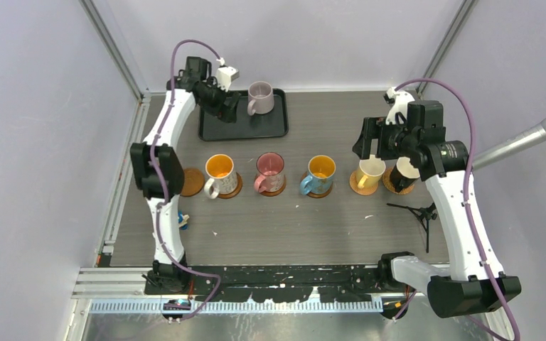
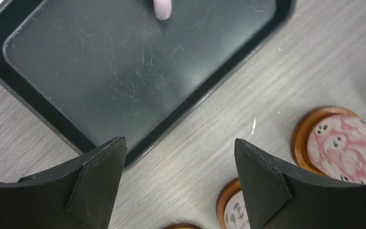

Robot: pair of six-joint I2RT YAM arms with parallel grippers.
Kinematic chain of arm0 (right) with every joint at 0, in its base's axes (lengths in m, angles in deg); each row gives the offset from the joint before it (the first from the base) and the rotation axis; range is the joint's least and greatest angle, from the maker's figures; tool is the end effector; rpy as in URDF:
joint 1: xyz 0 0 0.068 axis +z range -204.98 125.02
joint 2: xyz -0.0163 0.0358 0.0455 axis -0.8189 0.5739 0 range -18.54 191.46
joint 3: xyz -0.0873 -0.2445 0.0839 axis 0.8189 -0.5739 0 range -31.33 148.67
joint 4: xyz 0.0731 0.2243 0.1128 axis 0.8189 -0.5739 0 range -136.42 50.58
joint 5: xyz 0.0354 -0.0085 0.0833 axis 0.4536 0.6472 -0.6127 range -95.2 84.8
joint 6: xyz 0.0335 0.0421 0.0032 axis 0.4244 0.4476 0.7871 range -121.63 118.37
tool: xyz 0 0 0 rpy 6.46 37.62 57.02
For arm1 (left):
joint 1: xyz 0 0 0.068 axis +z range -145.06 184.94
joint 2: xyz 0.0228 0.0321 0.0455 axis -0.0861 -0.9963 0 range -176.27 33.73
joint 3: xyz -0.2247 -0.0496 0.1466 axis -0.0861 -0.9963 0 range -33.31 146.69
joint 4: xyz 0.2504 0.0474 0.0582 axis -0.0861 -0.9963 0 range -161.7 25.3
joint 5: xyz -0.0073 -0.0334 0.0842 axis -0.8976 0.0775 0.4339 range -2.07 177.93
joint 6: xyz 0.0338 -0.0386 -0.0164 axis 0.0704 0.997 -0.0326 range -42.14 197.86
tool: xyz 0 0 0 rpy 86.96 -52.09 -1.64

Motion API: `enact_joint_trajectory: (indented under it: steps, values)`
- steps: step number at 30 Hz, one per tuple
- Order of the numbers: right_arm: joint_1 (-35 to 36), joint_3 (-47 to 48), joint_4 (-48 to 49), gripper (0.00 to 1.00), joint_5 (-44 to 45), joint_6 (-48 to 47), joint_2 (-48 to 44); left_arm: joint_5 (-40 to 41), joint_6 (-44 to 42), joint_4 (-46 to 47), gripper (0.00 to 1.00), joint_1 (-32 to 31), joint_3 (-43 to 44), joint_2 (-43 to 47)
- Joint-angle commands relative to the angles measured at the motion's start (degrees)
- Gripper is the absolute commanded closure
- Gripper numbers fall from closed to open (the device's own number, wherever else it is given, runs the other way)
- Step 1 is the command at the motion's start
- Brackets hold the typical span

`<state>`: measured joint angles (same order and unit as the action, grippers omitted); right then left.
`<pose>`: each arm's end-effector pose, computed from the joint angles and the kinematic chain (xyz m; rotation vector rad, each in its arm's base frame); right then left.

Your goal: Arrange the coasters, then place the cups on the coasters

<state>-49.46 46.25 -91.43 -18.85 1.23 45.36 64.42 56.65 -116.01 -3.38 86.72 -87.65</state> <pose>0.2110 0.0288 0.3995 -0.1814 2.2325 0.3457 0.4614 -0.0818 0.3084 0.7820 2.2987 -0.4089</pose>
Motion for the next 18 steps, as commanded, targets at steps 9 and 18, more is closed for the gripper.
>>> enact_joint_trajectory:
  steps: [9, 18]
  values:
    - [0.07, 1.78, 1.22, 0.14, 3.32, -0.44, 0.58, 7.31, 4.8, 5.64, 0.15, -5.45, 24.12, -20.0]
    - [-0.14, 2.36, 2.62, 0.14, 2.64, -0.04, 2.25, 11.07, 0.96, 14.47, 0.21, -7.28, 30.21, -28.86]
